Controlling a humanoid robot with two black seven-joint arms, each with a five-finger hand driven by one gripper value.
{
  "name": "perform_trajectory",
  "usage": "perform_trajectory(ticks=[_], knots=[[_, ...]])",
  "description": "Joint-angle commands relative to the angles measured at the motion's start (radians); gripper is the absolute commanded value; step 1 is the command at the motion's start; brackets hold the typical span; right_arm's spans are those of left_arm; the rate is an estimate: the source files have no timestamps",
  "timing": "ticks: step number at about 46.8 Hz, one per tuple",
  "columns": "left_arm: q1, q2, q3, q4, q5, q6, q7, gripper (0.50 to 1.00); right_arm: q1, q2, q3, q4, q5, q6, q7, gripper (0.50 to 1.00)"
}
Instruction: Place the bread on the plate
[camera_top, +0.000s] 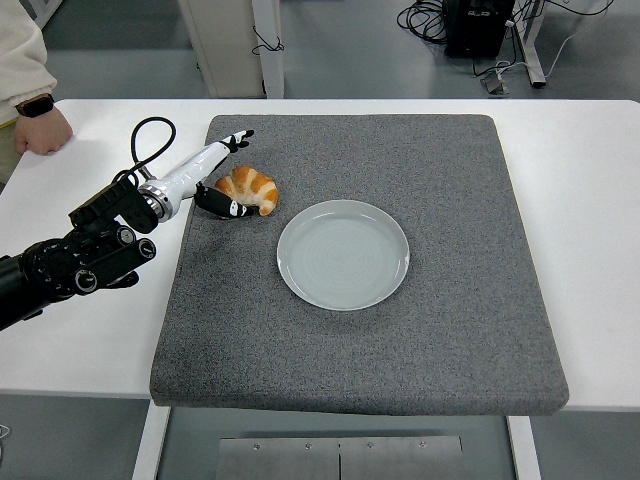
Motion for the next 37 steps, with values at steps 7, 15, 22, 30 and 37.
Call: perform_trajectory(ticks=[7, 15, 22, 30, 37], knots=[[0.002, -0.026, 0.002, 0.019, -0.009, 0.009, -0.003, 0.500, 0.000, 0.000, 0.000, 0.000, 0.000, 0.000, 0.000, 1.000], [0.000, -0.023, 0.000, 0.019, -0.012, 0.000, -0.017, 0.500, 0.000, 0.000, 0.000, 0.000, 0.000, 0.000, 0.000, 1.000], [-0.014, -0.017, 0.000, 0.017, -0.036, -0.008, -0.037, 0.500, 0.000, 0.000, 0.000, 0.000, 0.000, 0.000, 0.000, 1.000], [-0.057, 0.010, -0.002, 0.003, -0.062, -0.029, -0.046, 0.500, 0.001, 0.000, 0.000, 0.000, 0.000, 0.000, 0.000, 1.000], [-0.115, 0.072, -0.015, -0.021, -0.064, -0.109, -0.066, 0.500, 0.000, 0.000, 0.000, 0.000, 0.000, 0.000, 0.000, 1.000]])
